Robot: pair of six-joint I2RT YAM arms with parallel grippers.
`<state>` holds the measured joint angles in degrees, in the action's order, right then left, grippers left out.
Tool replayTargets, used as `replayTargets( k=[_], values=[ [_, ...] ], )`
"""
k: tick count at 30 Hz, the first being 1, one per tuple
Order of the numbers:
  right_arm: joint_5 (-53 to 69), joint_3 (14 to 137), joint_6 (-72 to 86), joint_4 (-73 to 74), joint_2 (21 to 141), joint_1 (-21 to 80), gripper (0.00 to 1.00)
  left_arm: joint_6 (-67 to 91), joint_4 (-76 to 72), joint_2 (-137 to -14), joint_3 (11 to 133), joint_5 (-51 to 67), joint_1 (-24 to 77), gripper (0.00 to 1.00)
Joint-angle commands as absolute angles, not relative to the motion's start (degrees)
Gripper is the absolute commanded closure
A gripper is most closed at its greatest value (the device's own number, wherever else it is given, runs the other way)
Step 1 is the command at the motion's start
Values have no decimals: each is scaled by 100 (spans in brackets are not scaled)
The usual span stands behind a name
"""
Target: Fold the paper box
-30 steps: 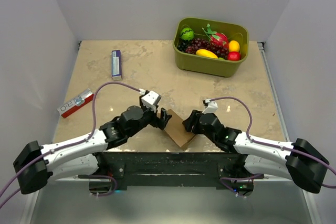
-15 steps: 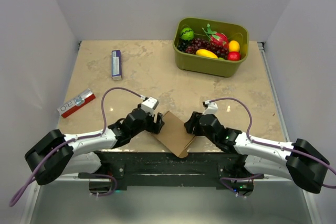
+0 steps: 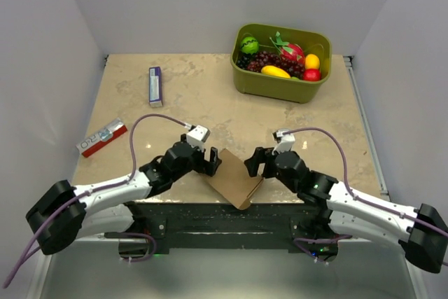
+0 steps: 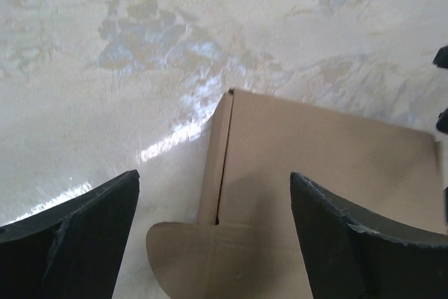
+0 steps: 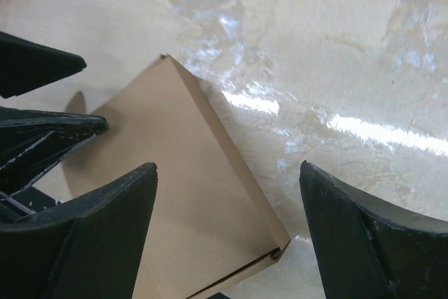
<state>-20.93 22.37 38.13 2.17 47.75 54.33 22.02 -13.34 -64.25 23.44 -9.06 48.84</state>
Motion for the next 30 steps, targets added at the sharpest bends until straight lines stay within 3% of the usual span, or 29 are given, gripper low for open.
replayTargets(
  k=[1, 11, 21, 30],
  values=[
    [-2241, 2768, 3130, 545, 4605, 5650, 12, 2241, -845, -5933, 3066, -914, 4694, 5],
    [-3452, 4103, 3085, 1168, 5993, 7627, 10, 1715, 834, -5581, 4279, -265, 3851, 0],
    [-4868, 5448, 3902, 2319, 8427, 9131, 5, 958, 1345, -5809, 4843, 527, 2778, 0],
    [-6503, 7188, 5875, 5050, 10897, 9615, 1, 967, 941, -5897, 4483, 1019, 2329, 0]
  ],
)
